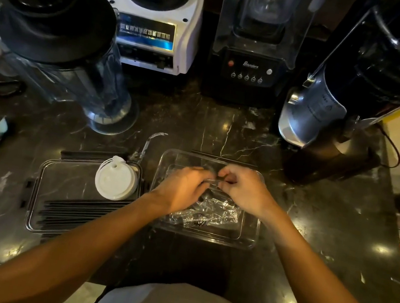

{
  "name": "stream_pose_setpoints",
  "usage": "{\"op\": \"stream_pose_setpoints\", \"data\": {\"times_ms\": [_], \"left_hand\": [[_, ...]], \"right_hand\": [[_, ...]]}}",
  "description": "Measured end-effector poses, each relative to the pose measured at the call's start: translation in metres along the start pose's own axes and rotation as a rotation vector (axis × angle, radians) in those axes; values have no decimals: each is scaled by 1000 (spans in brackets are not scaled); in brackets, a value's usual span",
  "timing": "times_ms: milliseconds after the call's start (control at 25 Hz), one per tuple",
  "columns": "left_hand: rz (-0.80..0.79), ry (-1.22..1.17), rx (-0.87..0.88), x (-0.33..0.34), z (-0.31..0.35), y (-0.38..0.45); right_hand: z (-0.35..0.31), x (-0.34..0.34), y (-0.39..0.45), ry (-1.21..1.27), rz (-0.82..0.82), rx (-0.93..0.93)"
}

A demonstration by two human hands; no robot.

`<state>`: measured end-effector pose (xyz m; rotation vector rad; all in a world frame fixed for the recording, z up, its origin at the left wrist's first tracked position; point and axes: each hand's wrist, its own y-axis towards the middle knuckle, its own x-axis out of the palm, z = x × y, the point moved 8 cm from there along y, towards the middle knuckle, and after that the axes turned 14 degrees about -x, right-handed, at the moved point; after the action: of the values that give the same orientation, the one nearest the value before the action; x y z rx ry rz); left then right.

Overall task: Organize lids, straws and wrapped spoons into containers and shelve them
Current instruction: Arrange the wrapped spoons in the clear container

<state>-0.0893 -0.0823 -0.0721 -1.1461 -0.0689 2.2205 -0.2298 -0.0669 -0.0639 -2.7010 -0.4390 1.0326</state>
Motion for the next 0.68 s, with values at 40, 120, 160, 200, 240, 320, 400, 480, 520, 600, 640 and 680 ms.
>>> {"op": "stream_pose_setpoints", "data": {"times_ms": [40,120,160,200,240,320,400,480,520,600,640,680], "left_hand": [[-8,-35,-24,0,-4,1],[-16,-80,-40,-1,-7,-1],[-21,-104,-48,-3,-6,-3],[-36,-130,-56,-3,-5,-5],[-55,-147,-51,-3,-1,-9],[-67,-129,-17,-1,6,-15],[-72,-143,6,2,9,-19],[-45,-183,-32,0,3,-21],[-32,-240,-78,-1,-3,-21],[-75,-553,-210,-4,-14,-24],[-113,-736,-291,-3,-19,-26],[-144,-882,-387,0,-26,-26]], "right_hand": [[3,-4,-1,104,54,44],[8,-7,-5,307,136,127],[11,-7,-8,408,170,167],[15,-5,-12,500,208,205],[17,-5,-15,580,251,234],[18,-4,-20,713,309,259],[12,-2,-23,880,328,241],[10,-2,-26,1025,383,217],[12,-3,-28,989,420,218],[17,-8,-30,506,400,219],[15,-6,-27,131,288,195],[9,5,-23,-195,127,152]]}}
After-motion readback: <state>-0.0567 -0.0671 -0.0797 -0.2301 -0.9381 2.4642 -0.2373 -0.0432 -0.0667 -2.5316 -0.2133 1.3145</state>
